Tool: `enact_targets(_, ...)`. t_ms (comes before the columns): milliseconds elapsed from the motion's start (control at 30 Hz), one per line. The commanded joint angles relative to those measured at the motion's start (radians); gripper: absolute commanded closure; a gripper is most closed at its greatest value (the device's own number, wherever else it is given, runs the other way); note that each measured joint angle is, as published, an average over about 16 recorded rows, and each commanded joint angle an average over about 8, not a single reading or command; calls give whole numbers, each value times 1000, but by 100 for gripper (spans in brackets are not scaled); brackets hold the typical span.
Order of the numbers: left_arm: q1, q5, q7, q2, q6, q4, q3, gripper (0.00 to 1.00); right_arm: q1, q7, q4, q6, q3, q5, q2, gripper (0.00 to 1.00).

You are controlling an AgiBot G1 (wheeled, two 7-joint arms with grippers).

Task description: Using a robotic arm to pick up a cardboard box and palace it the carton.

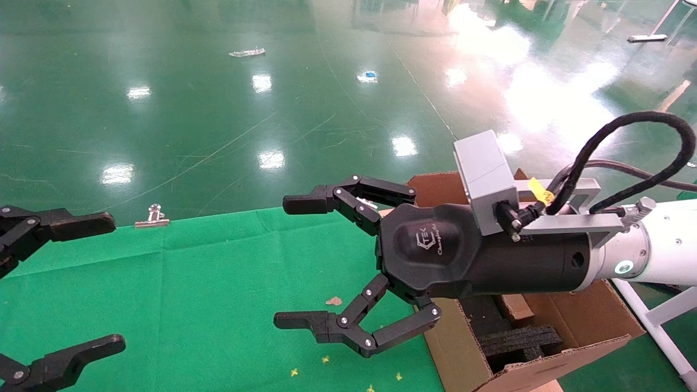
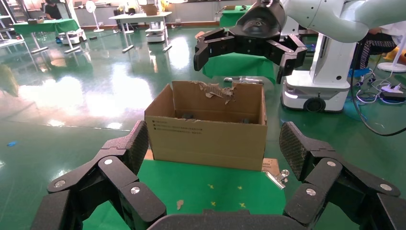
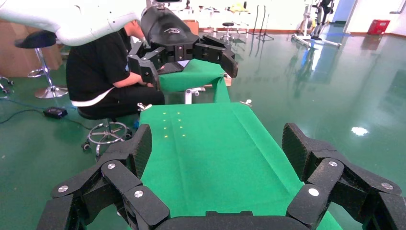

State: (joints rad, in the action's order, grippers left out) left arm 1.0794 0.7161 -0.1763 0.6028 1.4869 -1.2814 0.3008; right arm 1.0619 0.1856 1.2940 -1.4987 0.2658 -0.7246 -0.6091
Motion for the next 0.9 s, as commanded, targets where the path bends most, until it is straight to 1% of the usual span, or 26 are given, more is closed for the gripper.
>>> enact_targets(33,0,0,0,0,0,0,0,0,3,1,-3,1,4,-1,0,0)
enact_targets(900,0,0,0,0,0,0,0,0,15,3,-13,4,17,-7,-2,0)
